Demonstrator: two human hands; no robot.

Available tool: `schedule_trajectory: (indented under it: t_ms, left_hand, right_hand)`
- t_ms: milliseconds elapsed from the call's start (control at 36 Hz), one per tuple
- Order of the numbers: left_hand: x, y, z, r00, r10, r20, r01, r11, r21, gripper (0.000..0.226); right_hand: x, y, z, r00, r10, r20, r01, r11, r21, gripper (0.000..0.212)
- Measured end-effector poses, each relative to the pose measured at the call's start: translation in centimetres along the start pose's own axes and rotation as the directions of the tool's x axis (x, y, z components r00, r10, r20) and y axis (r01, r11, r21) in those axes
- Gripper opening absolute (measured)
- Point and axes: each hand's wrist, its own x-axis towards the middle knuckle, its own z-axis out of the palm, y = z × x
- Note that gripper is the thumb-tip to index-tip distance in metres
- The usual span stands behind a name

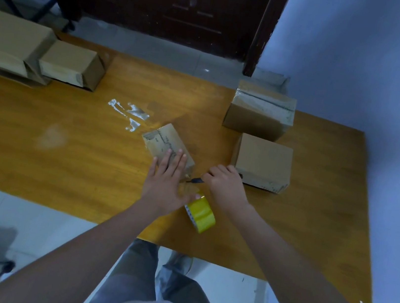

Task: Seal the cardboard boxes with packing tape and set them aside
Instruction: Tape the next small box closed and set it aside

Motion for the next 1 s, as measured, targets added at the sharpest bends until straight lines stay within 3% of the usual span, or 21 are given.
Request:
schedule_trajectory:
  t_ms: [222, 417, 528, 611, 694, 806, 861, 917, 972, 1000]
  left_hand:
    - [0.0, -0.1, 0.0, 1.000, -0.006, -0.001, 0.006, 1.000, 0.029, 0.112]
    - [0.2, 0.0, -0.1, 1.000, -0.006, 0.004, 0.006, 1.000, 0.012, 0.117]
    - [0.2, 0.0, -0.1, 1.000, -0.002, 0.019, 0.002, 1.000, 0.011, 0.118]
    - [0.1, 0.0, -0.1, 1.000, -0.001, 0.024, 0.001, 1.000, 0.005, 0.118]
    - [0.1, 0.1, -0.1, 0.999, -0.002, 0.034, 0.002, 1.000, 0.004, 0.122]
    - [0.1, 0.2, -0.1, 1.000, -0.003, 0.030, 0.003, 1.000, -0.002, 0.121]
    - [0.1, 0.2, -0.1, 1.000, -0.001, 0.029, 0.001, 1.000, -0.001, 0.121]
    - [0.1, 0.2, -0.1, 1.000, -0.002, 0.027, 0.002, 1.000, -0.006, 0.122]
    - [0.1, 0.3, -0.2, 1.000, -0.005, 0.029, 0.005, 1.000, -0.006, 0.123]
    - [0.1, 0.3, -0.2, 0.999, -0.007, 0.031, 0.007, 1.000, -0.006, 0.124]
  right_hand:
    - [-0.6, -0.5, 0.6, 0.995, 0.098, -0.004, -0.098, 0.994, 0.049, 0.026]
    - [-1.6, 0.4, 1.8, 0.955, 0.292, -0.043, -0.288, 0.954, 0.088, 0.033]
    - [-2.6, 0.3, 2.7, 0.918, 0.365, 0.155, -0.387, 0.910, 0.146, 0.021]
    - [-3.6, 0.2, 4.2, 0.871, 0.401, 0.284, -0.453, 0.880, 0.144, 0.027]
    - [-4.3, -0.3, 5.4, 0.827, 0.463, 0.320, -0.525, 0.839, 0.142, 0.032]
    - [-4.2, -0.9, 6.7, 0.800, 0.532, 0.277, -0.593, 0.772, 0.228, 0.029]
    - [-3.9, -1.1, 7.2, 0.814, 0.549, 0.190, -0.578, 0.731, 0.364, 0.023]
    - [-3.2, -1.2, 6.8, 0.808, 0.568, 0.157, -0.531, 0.586, 0.612, 0.020]
    - [-2.2, -1.4, 5.1, 0.784, 0.547, 0.292, -0.478, 0.234, 0.847, 0.017]
    - [-1.8, -1.5, 4.3, 0.788, 0.481, 0.386, -0.468, 0.058, 0.882, 0.014]
